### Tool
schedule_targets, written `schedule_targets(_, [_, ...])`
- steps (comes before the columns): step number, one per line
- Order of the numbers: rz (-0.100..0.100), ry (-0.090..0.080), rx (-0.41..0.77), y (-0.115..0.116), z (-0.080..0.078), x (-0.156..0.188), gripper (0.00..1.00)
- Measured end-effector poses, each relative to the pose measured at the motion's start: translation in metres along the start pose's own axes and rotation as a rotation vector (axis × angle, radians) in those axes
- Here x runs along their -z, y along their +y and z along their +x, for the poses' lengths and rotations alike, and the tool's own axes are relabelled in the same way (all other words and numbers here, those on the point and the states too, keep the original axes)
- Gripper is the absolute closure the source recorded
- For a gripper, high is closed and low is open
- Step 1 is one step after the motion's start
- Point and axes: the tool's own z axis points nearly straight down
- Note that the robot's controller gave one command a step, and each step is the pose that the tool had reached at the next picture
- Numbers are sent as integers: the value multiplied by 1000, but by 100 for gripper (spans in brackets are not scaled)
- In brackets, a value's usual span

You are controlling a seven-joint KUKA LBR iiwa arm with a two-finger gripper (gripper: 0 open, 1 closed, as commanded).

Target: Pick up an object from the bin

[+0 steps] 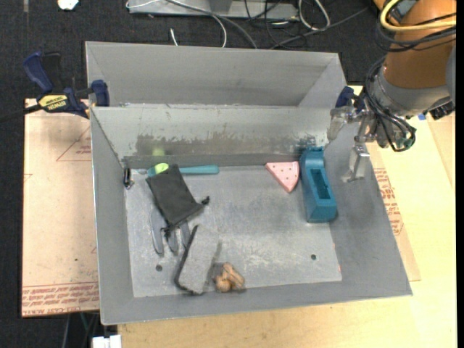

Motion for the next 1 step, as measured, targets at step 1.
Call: schedule_targets(1, [1,-8,3,1,-2,5,0])
